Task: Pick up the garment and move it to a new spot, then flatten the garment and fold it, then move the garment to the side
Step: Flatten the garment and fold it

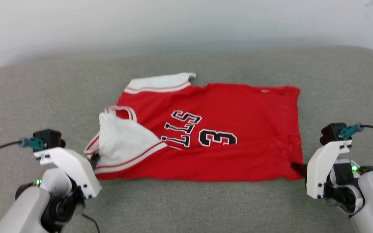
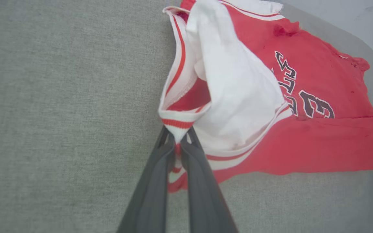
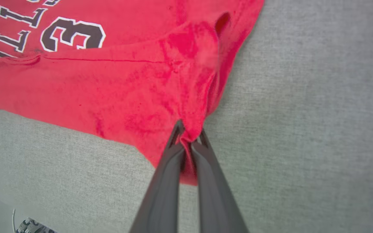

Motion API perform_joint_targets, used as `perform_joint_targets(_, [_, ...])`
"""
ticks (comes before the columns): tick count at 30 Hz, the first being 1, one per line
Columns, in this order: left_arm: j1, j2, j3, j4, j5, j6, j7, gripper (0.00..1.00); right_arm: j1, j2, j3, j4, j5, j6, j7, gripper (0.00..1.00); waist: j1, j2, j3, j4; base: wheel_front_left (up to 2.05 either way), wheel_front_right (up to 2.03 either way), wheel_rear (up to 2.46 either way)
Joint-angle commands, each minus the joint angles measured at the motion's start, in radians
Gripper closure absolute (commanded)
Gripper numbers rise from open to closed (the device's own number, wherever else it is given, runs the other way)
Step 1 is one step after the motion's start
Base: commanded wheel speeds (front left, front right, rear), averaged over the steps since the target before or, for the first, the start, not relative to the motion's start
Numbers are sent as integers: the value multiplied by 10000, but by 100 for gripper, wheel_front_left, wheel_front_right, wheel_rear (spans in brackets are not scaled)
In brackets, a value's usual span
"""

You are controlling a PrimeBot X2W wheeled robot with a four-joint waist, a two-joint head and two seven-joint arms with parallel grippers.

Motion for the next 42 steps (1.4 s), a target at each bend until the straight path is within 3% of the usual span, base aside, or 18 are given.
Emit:
perform_joint_targets(1, [388,45,61,-70,-30,83,-129,100,314,-84,57,-191,22,-3,48,100,0,0,-506,30,0,0,0])
perform_joint_targets(13, [2991,199,353,-925,-630,788,-371,100,2398,-60,-550,-1233,-110,-3,563,100,0,0,-1404,125,0,0,0])
perform_joint_targets(14, [3005,130,342,-904,-637,764,-408,100,2522,21,-601,-1217,-92,-3,524,67,0,0,-1384,133,0,0,0])
perform_joint_targets(15, [3015,70,289,-832,-652,743,-412,65,2612,90,-643,-1206,-108,-3,405,0,0,0,-1361,138,0,0,0])
perform_joint_targets(16, [2986,-20,248,-727,-692,689,-409,0,2705,121,-672,-1172,-193,-3,317,0,0,0,-1340,136,0,0,0])
perform_joint_targets(20, [2632,-172,328,-401,-634,546,-713,0,2872,324,-543,-1230,-535,-2,-279,0,0,0,-1263,-10,0,0,0])
perform_joint_targets(30, [1390,192,432,-561,638,534,-1972,0,2261,602,-872,-2116,-1546,-3,-3842,0,0,0,-1026,-660,0,0,0])
perform_joint_targets(37, [-657,181,380,-556,1358,369,-2287,0,1347,916,-1194,-3216,-2210,-2,-5675,0,0,0,359,-1075,0,0,0])
perform_joint_targets(42, [-2298,287,195,-179,1621,48,-1856,0,760,1147,-1277,-4022,-2441,-3,-6112,0,0,0,1589,-1473,0,0,0])
